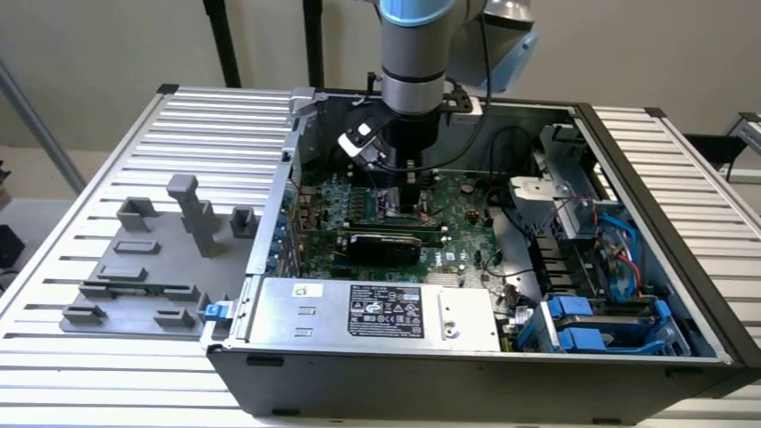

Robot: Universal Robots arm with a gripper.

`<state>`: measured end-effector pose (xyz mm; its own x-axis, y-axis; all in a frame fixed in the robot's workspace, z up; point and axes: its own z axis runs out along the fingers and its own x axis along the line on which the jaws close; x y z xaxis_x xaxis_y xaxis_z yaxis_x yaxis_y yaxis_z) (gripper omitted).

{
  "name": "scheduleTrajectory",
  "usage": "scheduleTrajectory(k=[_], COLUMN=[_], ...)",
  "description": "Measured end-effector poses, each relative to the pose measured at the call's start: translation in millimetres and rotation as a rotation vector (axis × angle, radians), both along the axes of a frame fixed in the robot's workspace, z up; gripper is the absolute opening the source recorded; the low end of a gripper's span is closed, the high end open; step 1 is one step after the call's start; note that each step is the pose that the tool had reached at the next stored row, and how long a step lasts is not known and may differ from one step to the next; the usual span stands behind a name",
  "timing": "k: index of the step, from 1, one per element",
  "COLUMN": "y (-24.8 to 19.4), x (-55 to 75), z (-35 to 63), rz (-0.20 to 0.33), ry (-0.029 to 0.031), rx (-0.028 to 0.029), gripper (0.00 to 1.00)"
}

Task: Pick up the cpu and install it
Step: 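Place the cpu into insertion slot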

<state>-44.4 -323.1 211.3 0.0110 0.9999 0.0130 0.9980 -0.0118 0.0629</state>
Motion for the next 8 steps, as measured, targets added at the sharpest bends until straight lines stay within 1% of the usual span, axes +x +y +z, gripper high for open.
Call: scheduleTrajectory(k=[4,8], y=[0.0,0.0], x=[-0.3,-0.3], z=[-7.0,-10.6], rz=[0.000,-0.002], ry=[0.0000,0.0000], rx=[-0.0015,-0.0031], gripper=[0.55,0.55])
